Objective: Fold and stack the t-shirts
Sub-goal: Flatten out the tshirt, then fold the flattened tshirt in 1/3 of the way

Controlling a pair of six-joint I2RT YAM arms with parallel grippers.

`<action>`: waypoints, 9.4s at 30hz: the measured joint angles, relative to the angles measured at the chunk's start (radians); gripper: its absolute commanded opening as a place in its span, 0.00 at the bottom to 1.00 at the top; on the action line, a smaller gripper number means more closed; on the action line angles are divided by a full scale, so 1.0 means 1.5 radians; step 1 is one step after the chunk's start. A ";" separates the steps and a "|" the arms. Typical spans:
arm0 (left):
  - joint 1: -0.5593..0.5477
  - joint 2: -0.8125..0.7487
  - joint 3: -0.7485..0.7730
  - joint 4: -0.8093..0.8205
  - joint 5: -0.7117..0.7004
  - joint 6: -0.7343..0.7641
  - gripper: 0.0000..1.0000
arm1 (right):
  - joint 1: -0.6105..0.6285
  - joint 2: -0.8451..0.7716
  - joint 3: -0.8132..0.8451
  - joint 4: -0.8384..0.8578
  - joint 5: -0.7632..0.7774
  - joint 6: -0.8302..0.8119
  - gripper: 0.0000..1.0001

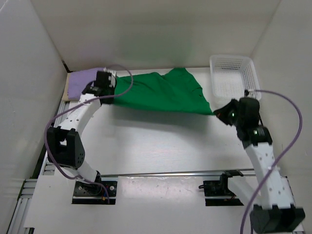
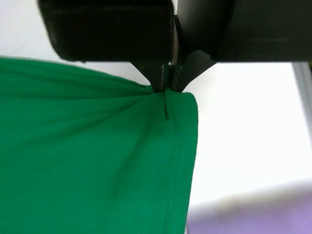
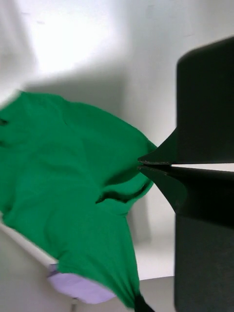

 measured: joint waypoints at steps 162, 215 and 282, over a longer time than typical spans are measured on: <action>0.173 -0.069 -0.157 -0.213 0.166 -0.001 0.60 | -0.008 0.439 -0.045 -0.096 -0.077 -0.168 0.70; -0.060 0.021 0.144 -0.181 -0.042 0.001 0.89 | -0.025 0.192 -0.331 -0.102 -0.172 0.018 0.00; -0.433 0.413 0.342 -0.248 0.204 -0.001 0.12 | 0.011 0.390 -0.008 -0.039 -0.150 -0.157 0.51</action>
